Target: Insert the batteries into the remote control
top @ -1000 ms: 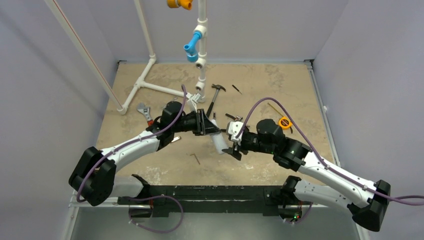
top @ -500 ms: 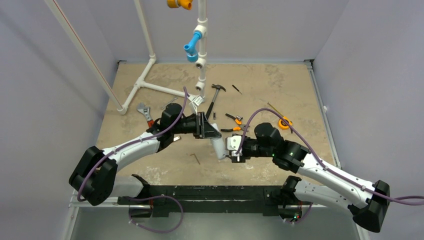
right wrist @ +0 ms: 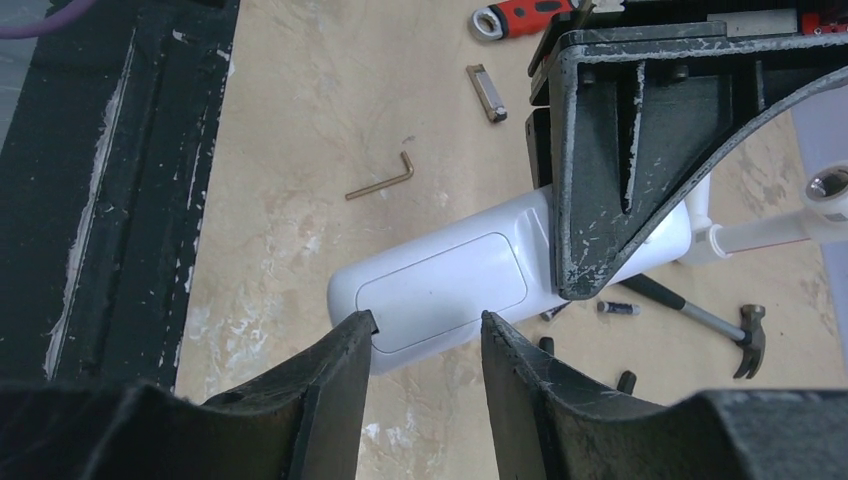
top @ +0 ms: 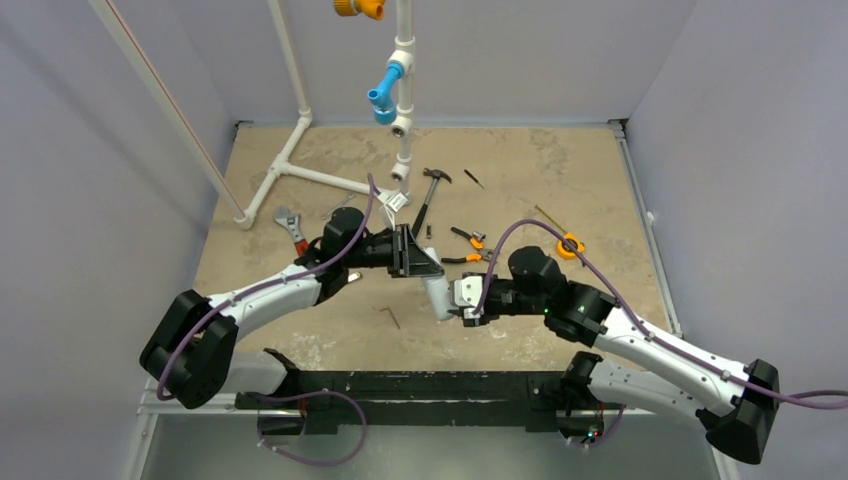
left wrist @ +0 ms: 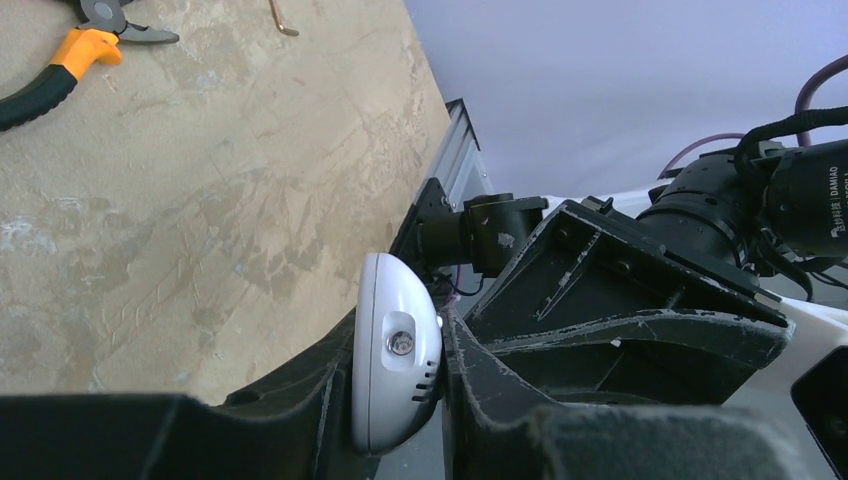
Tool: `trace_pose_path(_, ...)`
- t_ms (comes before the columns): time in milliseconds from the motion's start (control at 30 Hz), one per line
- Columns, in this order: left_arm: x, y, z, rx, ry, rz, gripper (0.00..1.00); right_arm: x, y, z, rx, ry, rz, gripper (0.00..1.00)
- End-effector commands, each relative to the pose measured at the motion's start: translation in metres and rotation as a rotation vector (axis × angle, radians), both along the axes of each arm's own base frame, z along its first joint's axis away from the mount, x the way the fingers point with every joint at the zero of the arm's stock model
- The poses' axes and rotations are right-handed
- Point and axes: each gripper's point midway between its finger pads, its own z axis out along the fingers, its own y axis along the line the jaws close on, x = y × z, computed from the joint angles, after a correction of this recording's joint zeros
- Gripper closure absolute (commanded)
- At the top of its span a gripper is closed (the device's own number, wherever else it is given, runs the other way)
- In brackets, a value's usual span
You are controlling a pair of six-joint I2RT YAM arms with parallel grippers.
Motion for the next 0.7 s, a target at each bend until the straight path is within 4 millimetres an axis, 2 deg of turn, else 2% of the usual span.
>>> trace_pose_path(0, -0.0010, -0.0048, 0.0122, -0.049, -0.031, -0.023, 1.00, -0.0055, 0.0040, 0.0038, 0.020, -0.021, 0.042, 0.57)
trace_pose_path(333, -0.0021, -0.0069, 0.0136, -0.066, -0.019, -0.038, 1.00, -0.0053, 0.0049, 0.0005, 0.004, -0.025, 0.038, 0.55)
trace_pose_path(667, -0.0030, -0.0066, 0.0115, -0.063, -0.022, -0.042, 1.00, 0.0036, 0.0000, -0.0048, -0.034, -0.049, -0.016, 0.55)
